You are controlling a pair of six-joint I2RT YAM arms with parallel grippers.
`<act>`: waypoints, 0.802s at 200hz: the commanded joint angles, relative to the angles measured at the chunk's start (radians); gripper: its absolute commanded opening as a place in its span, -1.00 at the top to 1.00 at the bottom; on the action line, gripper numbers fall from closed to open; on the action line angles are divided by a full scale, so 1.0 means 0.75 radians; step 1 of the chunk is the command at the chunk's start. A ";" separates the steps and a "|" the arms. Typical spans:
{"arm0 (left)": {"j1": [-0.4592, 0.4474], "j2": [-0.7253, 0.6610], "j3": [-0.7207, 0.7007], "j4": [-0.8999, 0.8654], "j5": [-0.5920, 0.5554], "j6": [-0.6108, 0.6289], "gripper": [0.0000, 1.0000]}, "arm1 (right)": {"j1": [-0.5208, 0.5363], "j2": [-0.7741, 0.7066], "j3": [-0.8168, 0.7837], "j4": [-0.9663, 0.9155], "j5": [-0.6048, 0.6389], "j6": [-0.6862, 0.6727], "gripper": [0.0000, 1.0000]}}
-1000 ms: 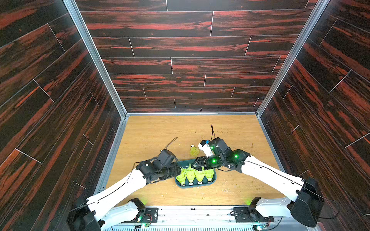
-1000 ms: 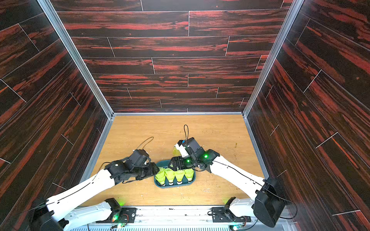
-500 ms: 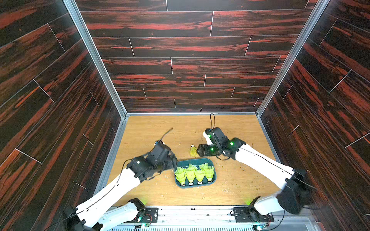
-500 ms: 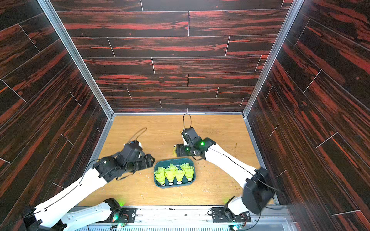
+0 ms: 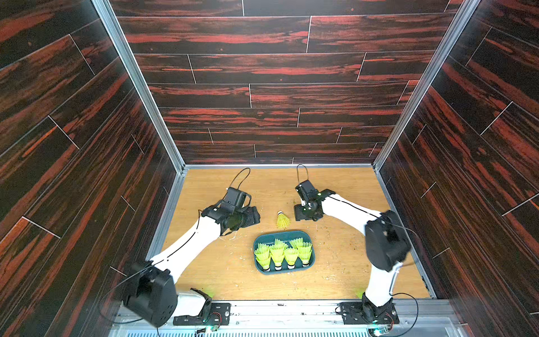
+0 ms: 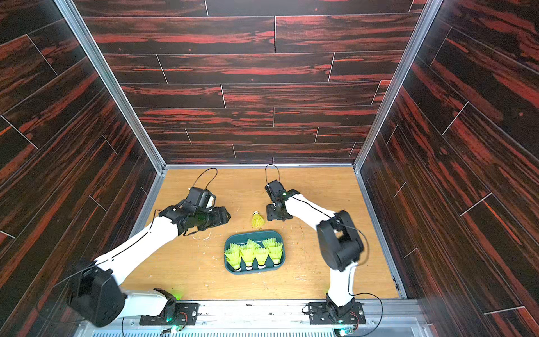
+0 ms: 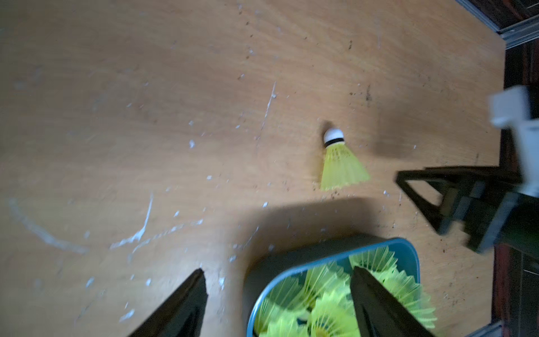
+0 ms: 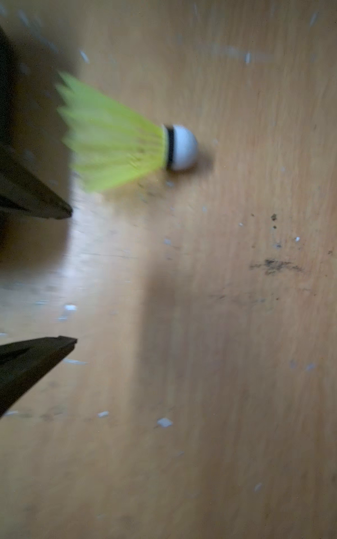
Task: Put the shuttlecocks into the storage box
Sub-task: Adjust the shuttlecock at the center of the board.
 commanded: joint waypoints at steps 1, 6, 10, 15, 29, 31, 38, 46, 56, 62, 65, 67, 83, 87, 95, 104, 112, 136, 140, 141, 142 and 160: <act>0.047 0.005 -0.017 0.068 0.083 0.032 -0.62 | 0.003 0.082 0.067 0.009 0.011 -0.125 -0.44; 0.057 0.005 -0.033 0.091 0.096 0.026 -0.62 | 0.004 0.100 0.079 0.014 0.003 -0.144 -0.46; 0.066 0.005 -0.046 0.106 0.107 0.022 -0.62 | 0.005 0.113 0.086 0.018 -0.003 -0.159 -0.47; 0.077 0.002 -0.061 0.125 0.118 0.015 -0.62 | 0.009 0.128 0.095 0.023 -0.012 -0.179 -0.49; 0.108 -0.001 -0.105 0.168 0.151 -0.001 -0.62 | 0.033 0.167 0.119 0.040 -0.022 -0.229 -0.52; 0.113 -0.001 -0.111 0.173 0.156 -0.004 -0.62 | 0.036 0.173 0.121 0.042 -0.020 -0.235 -0.53; 0.134 -0.002 -0.129 0.192 0.179 -0.014 -0.62 | 0.056 0.193 0.135 0.047 -0.013 -0.256 -0.54; 0.156 -0.002 -0.149 0.214 0.204 -0.027 -0.62 | 0.077 0.214 0.151 0.049 -0.004 -0.279 -0.57; 0.180 -0.001 -0.172 0.233 0.229 -0.042 -0.62 | 0.101 0.239 0.169 0.055 -0.002 -0.298 -0.61; 0.194 -0.001 -0.184 0.245 0.241 -0.052 -0.62 | 0.112 0.250 0.181 0.057 0.002 -0.305 -0.62; 0.203 -0.001 -0.190 0.251 0.247 -0.056 -0.62 | 0.117 0.257 0.186 0.059 0.006 -0.306 -0.63; 0.207 -0.001 -0.195 0.256 0.253 -0.059 -0.62 | 0.120 0.263 0.191 0.059 0.009 -0.306 -0.63; 0.229 -0.001 -0.215 0.281 0.273 -0.069 -0.62 | 0.130 0.285 0.223 0.065 0.004 -0.307 -0.67; 0.231 -0.001 -0.217 0.282 0.276 -0.070 -0.62 | 0.132 0.293 0.231 0.067 -0.001 -0.306 -0.69; 0.236 -0.001 -0.222 0.283 0.279 -0.070 -0.62 | 0.134 0.309 0.253 0.067 -0.005 -0.306 -0.71; 0.238 -0.001 -0.226 0.284 0.284 -0.069 -0.62 | 0.138 0.336 0.291 0.054 -0.003 -0.306 -0.72; 0.239 -0.001 -0.229 0.284 0.288 -0.067 -0.62 | 0.140 0.357 0.318 0.045 0.000 -0.306 -0.73; 0.241 -0.008 -0.242 0.296 0.297 -0.075 -0.62 | 0.142 0.439 0.429 0.000 0.047 -0.304 -0.74; 0.241 -0.009 -0.243 0.300 0.299 -0.076 -0.62 | 0.143 0.453 0.449 -0.010 0.057 -0.304 -0.74; 0.241 -0.009 -0.245 0.300 0.300 -0.077 -0.62 | 0.143 0.455 0.454 -0.012 0.059 -0.304 -0.74; 0.241 -0.010 -0.245 0.301 0.300 -0.077 -0.62 | 0.143 0.460 0.460 -0.014 0.060 -0.304 -0.74; 0.239 -0.020 -0.260 0.327 0.320 -0.094 -0.62 | 0.143 0.522 0.550 -0.049 0.079 -0.311 -0.76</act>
